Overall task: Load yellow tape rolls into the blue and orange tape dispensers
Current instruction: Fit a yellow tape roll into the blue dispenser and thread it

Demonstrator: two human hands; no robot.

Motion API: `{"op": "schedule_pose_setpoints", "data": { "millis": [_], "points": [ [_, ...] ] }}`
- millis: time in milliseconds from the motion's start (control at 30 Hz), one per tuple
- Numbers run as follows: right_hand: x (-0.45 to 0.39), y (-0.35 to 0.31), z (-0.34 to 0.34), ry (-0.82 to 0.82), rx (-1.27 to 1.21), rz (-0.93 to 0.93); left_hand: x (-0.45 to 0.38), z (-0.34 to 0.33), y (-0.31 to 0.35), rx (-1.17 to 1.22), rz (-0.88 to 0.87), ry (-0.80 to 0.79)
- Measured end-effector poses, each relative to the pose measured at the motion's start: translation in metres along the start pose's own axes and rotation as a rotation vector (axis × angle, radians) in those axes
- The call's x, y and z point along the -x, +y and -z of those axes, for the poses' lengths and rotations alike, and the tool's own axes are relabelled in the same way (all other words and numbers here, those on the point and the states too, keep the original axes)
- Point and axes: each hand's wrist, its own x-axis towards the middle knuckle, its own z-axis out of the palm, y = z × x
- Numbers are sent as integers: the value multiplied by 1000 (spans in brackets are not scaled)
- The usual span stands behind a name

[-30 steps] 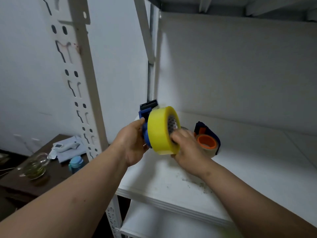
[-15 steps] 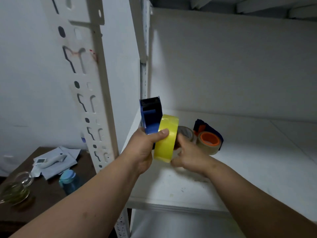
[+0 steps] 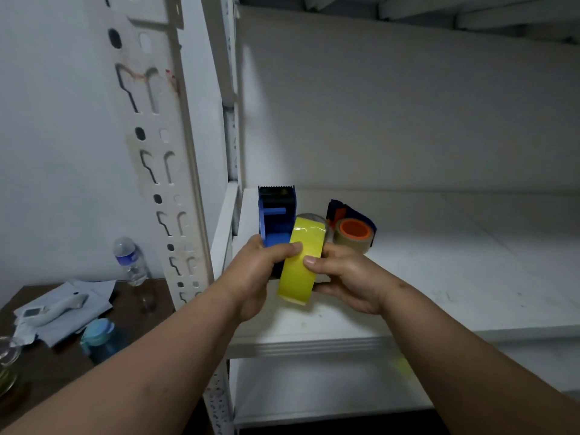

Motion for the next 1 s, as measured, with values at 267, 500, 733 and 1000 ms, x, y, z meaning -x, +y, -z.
{"op": "schedule_pose_setpoints", "data": {
  "millis": [267, 500, 733, 1000],
  "points": [
    [12, -8, 10, 67, 719, 218, -4, -19, 12, 229, 140, 38],
    [21, -3, 38, 32, 937, 393, -7, -43, 11, 561, 177, 149],
    [22, 10, 58, 150, 250, 230, -4, -51, 5, 468, 86, 236],
    [-4, -4, 89, 511, 187, 14, 4, -50, 9, 497, 86, 86]
  ]
}}
